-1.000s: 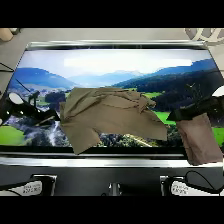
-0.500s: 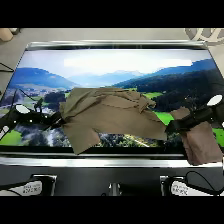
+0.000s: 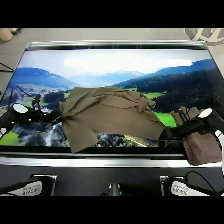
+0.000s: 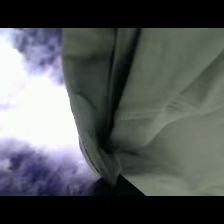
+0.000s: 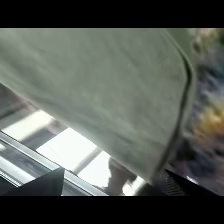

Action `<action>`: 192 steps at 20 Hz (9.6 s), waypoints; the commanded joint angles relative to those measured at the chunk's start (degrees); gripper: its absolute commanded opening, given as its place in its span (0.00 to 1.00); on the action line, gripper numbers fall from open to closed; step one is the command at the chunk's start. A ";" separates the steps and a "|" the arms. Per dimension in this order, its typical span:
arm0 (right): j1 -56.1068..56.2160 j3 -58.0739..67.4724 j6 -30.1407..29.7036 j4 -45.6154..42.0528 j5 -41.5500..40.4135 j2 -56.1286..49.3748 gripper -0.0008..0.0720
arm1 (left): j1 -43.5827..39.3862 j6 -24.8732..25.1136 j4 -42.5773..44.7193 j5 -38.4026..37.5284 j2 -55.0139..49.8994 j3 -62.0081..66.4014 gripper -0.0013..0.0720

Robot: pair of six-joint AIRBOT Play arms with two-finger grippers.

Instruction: Fold the shirts.

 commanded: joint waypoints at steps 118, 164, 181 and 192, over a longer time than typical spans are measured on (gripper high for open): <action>9.75 24.44 3.04 0.13 -0.07 -4.46 0.04 | 1.70 6.56 2.10 -7.04 15.28 4.28 0.05; 21.31 46.56 9.09 20.02 7.02 -3.15 0.04 | -40.15 -3.30 -18.86 19.52 -28.81 31.71 0.06; 52.70 46.56 2.84 48.61 -31.04 -25.92 0.04 | -0.11 3.19 -9.20 12.92 10.01 31.65 0.05; 40.02 46.56 6.10 32.54 -9.27 -27.04 0.95 | -1.29 3.98 -3.61 3.74 14.97 28.59 0.05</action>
